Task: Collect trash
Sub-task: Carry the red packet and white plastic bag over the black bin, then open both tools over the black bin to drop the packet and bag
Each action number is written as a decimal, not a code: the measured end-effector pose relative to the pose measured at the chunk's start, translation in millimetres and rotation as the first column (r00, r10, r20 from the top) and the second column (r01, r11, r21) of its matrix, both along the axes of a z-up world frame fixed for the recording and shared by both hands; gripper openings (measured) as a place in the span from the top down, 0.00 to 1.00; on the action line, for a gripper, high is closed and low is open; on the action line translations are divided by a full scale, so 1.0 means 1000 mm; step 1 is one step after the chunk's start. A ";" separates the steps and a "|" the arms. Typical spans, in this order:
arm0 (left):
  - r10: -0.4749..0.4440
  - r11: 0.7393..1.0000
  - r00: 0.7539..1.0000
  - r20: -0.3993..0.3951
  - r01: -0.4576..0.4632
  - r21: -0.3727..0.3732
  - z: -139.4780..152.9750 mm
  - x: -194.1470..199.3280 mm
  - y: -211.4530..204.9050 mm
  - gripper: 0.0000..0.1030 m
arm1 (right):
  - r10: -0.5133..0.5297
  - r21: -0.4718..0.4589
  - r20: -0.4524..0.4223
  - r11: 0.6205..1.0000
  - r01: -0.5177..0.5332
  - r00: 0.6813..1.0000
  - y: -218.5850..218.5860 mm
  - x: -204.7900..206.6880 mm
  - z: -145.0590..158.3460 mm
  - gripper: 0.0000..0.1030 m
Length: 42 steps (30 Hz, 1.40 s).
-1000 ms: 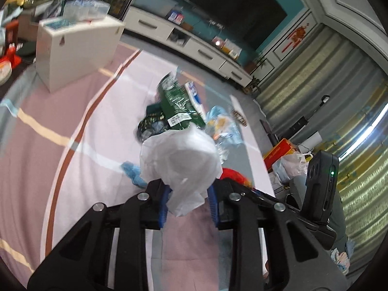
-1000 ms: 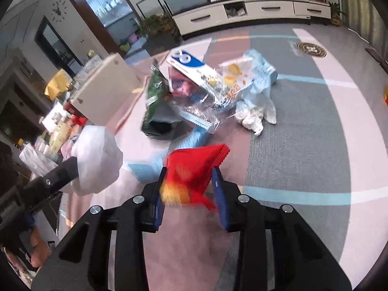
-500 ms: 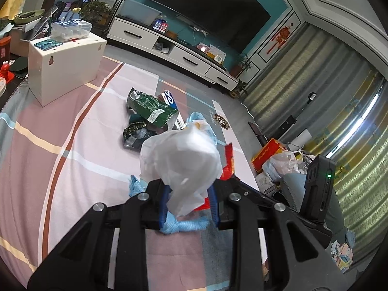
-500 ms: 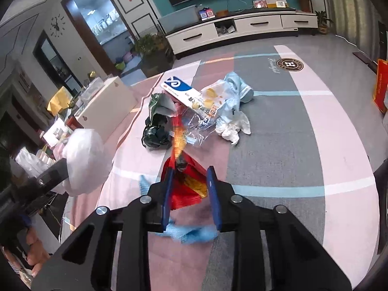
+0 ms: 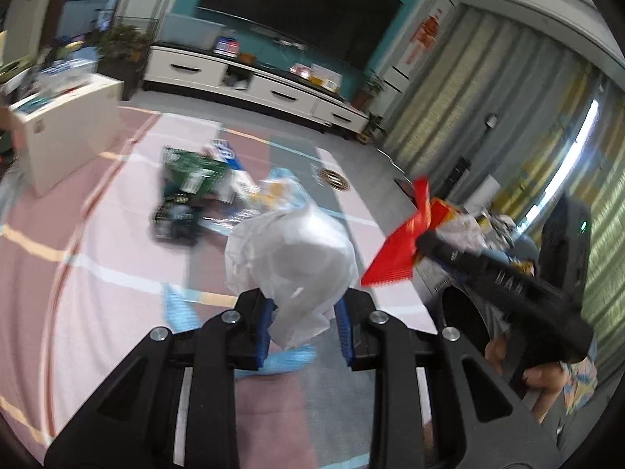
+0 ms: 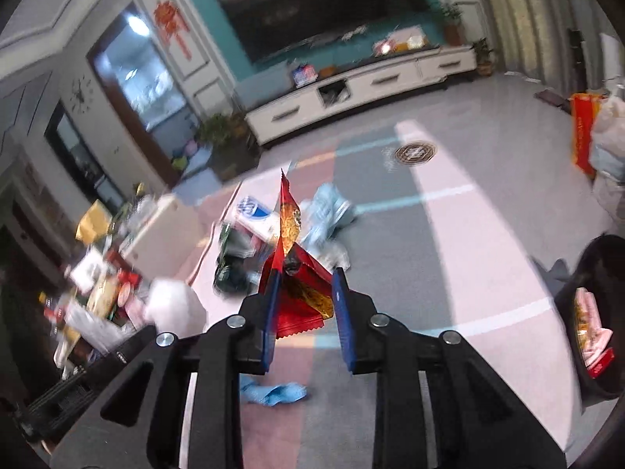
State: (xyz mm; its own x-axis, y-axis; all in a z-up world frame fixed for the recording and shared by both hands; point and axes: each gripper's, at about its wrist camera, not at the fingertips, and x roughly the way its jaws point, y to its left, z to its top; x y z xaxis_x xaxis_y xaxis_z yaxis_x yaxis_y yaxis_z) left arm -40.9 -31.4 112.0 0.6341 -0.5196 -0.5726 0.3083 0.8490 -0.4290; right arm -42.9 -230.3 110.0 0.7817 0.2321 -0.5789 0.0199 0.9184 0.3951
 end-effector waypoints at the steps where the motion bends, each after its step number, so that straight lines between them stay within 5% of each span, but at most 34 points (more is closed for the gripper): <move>1: -0.018 1.000 1.000 0.004 0.018 0.014 0.001 -0.001 -0.012 0.72 | -0.019 0.003 0.014 1.000 0.019 1.000 -0.007 -0.005 0.004 0.73; 5: -0.074 0.997 0.997 0.027 0.073 0.040 0.004 -0.004 -0.056 0.72 | -0.131 0.014 0.073 0.991 0.130 0.989 -0.042 -0.027 0.019 0.73; 15: -0.285 0.958 0.959 0.004 0.284 0.033 -0.002 -0.016 -0.172 0.72 | -0.408 0.050 0.153 0.913 0.405 0.900 -0.125 -0.085 0.031 0.73; 34: -0.550 0.832 0.831 -0.087 0.554 0.038 -0.051 -0.030 -0.331 0.72 | -0.741 0.029 -0.010 0.671 0.741 0.671 -0.217 -0.138 -0.019 0.73; 42: -0.579 0.803 0.800 -0.154 0.593 0.060 -0.080 -0.030 -0.362 0.72 | -0.771 0.010 -0.119 0.629 0.777 0.626 -0.239 -0.139 -0.046 0.73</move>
